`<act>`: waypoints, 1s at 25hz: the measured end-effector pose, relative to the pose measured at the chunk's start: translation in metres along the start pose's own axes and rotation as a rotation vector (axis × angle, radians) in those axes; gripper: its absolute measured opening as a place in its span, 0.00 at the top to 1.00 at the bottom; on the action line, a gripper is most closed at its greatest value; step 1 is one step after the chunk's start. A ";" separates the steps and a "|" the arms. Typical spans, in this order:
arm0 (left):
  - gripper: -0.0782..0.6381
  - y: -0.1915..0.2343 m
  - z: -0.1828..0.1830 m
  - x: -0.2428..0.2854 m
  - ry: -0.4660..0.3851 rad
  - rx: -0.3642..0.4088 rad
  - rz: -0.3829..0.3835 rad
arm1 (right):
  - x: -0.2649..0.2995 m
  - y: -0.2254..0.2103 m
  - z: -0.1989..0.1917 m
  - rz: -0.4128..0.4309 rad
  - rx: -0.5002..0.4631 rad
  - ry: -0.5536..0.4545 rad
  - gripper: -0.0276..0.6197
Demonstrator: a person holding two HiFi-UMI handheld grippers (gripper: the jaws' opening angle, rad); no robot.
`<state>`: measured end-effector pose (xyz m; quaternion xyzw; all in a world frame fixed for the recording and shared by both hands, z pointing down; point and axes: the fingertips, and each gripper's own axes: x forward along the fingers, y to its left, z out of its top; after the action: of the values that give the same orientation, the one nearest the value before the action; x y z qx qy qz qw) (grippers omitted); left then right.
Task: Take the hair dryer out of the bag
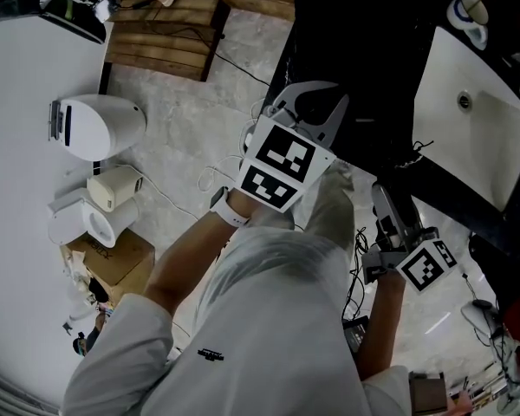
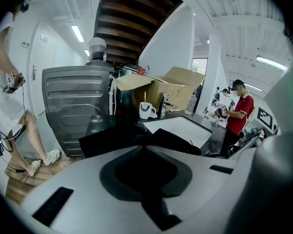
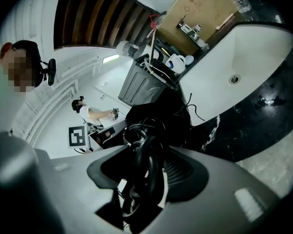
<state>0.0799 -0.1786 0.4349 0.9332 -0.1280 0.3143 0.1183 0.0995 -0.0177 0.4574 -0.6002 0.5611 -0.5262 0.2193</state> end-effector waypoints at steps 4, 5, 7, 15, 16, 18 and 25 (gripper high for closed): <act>0.86 0.000 -0.001 -0.002 0.008 -0.003 0.005 | -0.008 0.001 0.002 0.016 0.047 -0.019 0.60; 0.86 0.002 -0.002 -0.003 0.015 0.001 0.014 | -0.011 0.002 0.002 0.026 0.064 -0.026 0.60; 0.86 0.008 -0.007 -0.004 0.028 0.004 0.035 | -0.015 0.005 0.003 0.049 0.092 -0.036 0.60; 0.85 0.010 -0.019 -0.012 0.024 -0.132 -0.023 | -0.030 0.022 0.002 0.127 0.168 -0.044 0.60; 0.83 0.011 -0.020 -0.015 0.020 -0.168 -0.035 | -0.032 0.025 0.003 0.138 0.177 -0.047 0.60; 0.79 0.012 -0.024 -0.022 0.019 -0.214 -0.043 | -0.036 0.031 0.003 0.150 0.187 -0.050 0.60; 0.79 0.012 -0.029 -0.045 0.023 -0.242 -0.016 | -0.042 0.057 -0.001 0.180 0.195 -0.045 0.60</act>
<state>0.0253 -0.1737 0.4317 0.9094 -0.1561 0.3066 0.2338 0.0806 0.0050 0.3928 -0.5351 0.5538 -0.5427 0.3353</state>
